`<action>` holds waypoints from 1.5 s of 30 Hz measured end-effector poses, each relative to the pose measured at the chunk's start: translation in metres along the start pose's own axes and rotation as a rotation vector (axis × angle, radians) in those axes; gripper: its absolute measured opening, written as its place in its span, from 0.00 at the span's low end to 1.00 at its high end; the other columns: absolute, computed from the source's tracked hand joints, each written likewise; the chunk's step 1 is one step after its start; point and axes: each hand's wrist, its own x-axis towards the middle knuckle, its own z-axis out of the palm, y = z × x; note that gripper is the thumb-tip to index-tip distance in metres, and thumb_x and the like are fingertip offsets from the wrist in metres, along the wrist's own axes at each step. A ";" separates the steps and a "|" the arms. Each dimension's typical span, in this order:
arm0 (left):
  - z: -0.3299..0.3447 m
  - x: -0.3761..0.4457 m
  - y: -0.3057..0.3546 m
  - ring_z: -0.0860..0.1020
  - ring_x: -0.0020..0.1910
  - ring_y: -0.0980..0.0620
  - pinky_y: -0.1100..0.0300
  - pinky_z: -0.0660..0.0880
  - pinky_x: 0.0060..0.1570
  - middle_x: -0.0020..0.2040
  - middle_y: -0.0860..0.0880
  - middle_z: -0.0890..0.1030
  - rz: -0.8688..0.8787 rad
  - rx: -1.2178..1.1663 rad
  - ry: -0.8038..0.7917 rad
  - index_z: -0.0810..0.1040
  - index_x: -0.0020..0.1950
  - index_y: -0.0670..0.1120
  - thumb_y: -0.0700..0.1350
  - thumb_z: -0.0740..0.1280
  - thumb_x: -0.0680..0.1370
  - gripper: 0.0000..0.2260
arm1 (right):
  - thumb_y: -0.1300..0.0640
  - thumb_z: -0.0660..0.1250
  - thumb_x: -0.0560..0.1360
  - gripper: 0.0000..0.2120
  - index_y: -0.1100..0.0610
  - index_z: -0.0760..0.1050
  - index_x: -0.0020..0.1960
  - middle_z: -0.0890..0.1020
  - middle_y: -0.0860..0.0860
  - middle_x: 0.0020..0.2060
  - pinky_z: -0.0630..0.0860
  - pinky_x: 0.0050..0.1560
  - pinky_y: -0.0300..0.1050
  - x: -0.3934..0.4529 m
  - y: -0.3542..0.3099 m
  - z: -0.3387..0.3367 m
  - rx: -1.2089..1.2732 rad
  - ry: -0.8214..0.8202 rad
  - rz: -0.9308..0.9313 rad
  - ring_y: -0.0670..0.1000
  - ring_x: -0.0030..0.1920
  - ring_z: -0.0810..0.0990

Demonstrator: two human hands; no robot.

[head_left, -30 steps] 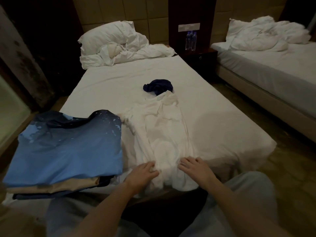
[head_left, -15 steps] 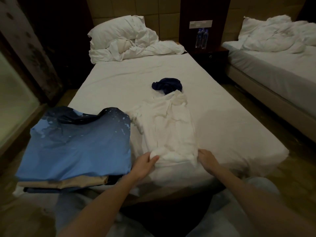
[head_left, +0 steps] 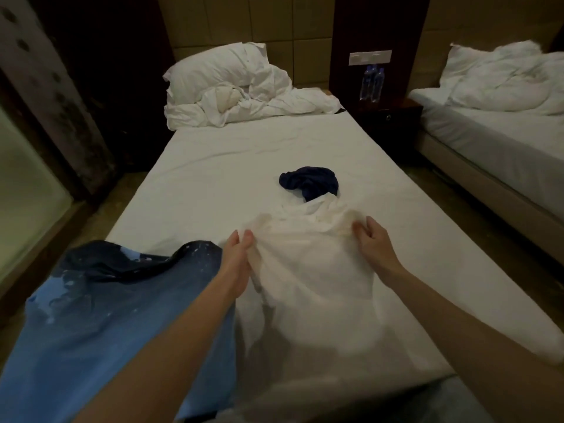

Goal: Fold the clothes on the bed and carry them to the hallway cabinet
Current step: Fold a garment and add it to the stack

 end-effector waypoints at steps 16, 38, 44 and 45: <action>0.026 0.218 -0.011 0.82 0.51 0.43 0.49 0.79 0.51 0.53 0.43 0.83 -0.018 0.227 0.078 0.79 0.57 0.43 0.40 0.67 0.80 0.06 | 0.54 0.59 0.82 0.15 0.58 0.65 0.39 0.70 0.50 0.33 0.64 0.36 0.47 0.216 0.057 0.062 -0.093 0.102 0.074 0.50 0.35 0.67; 0.047 0.249 0.009 0.78 0.49 0.44 0.52 0.75 0.53 0.52 0.42 0.80 -0.186 0.399 0.082 0.76 0.57 0.36 0.46 0.64 0.82 0.13 | 0.57 0.68 0.77 0.06 0.54 0.76 0.55 0.81 0.52 0.47 0.78 0.47 0.48 0.213 0.039 0.038 0.094 0.024 0.064 0.51 0.45 0.80; 0.038 0.160 0.078 0.80 0.55 0.46 0.53 0.77 0.49 0.57 0.46 0.82 -0.040 0.177 -0.170 0.75 0.64 0.45 0.42 0.60 0.84 0.10 | 0.57 0.72 0.76 0.19 0.53 0.71 0.64 0.78 0.50 0.53 0.79 0.52 0.48 0.156 -0.032 0.004 0.229 -0.016 0.065 0.49 0.53 0.78; 0.035 0.144 0.088 0.80 0.54 0.46 0.54 0.77 0.48 0.56 0.46 0.82 -0.007 0.174 -0.177 0.76 0.63 0.45 0.41 0.62 0.83 0.10 | 0.58 0.72 0.76 0.18 0.54 0.72 0.64 0.79 0.51 0.54 0.79 0.54 0.49 0.144 -0.043 -0.003 0.236 -0.038 0.057 0.50 0.54 0.78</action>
